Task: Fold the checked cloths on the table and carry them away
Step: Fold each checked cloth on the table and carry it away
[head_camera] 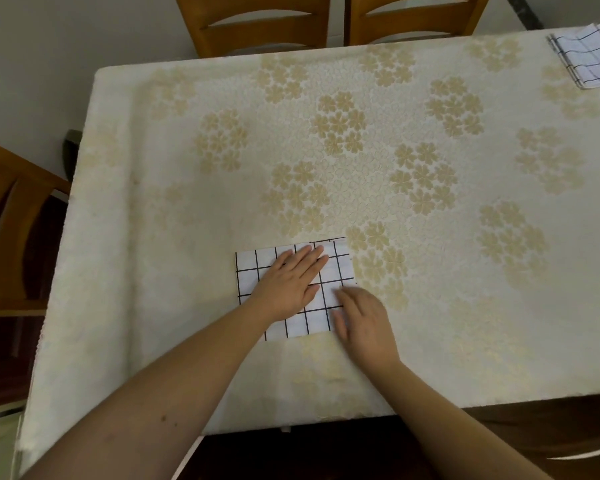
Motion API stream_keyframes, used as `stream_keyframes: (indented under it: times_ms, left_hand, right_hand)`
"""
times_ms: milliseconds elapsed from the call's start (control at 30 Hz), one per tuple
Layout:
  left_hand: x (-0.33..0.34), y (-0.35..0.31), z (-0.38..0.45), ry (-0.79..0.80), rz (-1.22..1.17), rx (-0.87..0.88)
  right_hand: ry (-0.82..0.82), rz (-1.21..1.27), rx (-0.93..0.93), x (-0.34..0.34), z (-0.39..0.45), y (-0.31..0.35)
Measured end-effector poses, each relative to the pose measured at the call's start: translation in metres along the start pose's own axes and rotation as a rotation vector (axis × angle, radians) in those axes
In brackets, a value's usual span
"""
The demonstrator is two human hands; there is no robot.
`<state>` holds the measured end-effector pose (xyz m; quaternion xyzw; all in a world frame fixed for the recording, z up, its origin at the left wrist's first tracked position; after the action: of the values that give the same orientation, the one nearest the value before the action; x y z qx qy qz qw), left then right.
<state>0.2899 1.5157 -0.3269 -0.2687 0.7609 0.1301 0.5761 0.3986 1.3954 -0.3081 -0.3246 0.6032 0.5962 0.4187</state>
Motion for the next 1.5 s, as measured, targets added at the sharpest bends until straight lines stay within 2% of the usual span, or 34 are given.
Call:
stream_keyframes:
  times_ms: [200,400,633,800,1067,1267,1400,1500]
  left_hand:
    - [-0.016,-0.007,0.015,-0.037,-0.024,0.009]
    - [-0.012,-0.017,0.039,0.019,-0.034,0.006]
    - [-0.004,-0.021,0.045,0.062,-0.032,-0.129]
    - [-0.007,-0.018,0.043,0.064,-0.065,-0.147]
    - [-0.006,0.047,0.012,0.005,-0.095,-0.217]
    - [-0.004,0.108,-0.025,-0.045,-0.168,-0.351]
    - [-0.017,0.112,-0.049,-0.182,-0.296,-0.438]
    - [-0.014,0.092,-0.07,-0.223,-0.337,-0.448]
  right_hand:
    - [0.139,-0.049,-0.018,0.023,-0.023,0.002]
    - [0.137,-0.028,-0.01,0.019,-0.022,0.003]
    - [0.165,-0.021,0.015,0.02,-0.022,0.002]
    - [0.184,-0.035,0.02,0.02,-0.022,0.003]
    - [0.192,-0.019,0.037,0.02,-0.022,0.002]
    - [0.218,-0.054,0.049,0.021,-0.022,0.002]
    - [0.234,-0.076,0.051,0.019,-0.022,0.003]
    - [0.229,-0.107,0.032,0.015,-0.021,0.006]
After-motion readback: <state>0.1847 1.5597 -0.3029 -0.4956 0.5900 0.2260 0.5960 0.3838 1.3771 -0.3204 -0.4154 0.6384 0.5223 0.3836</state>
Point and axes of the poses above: each hand's wrist, its own z-axis towards the middle knuckle, its own x-axis out of the palm, y = z × x, the point moved 7 cm from there along z, towards the middle knuckle, and after that the axes turned 8 degrees about y, right-handed, at the moved point
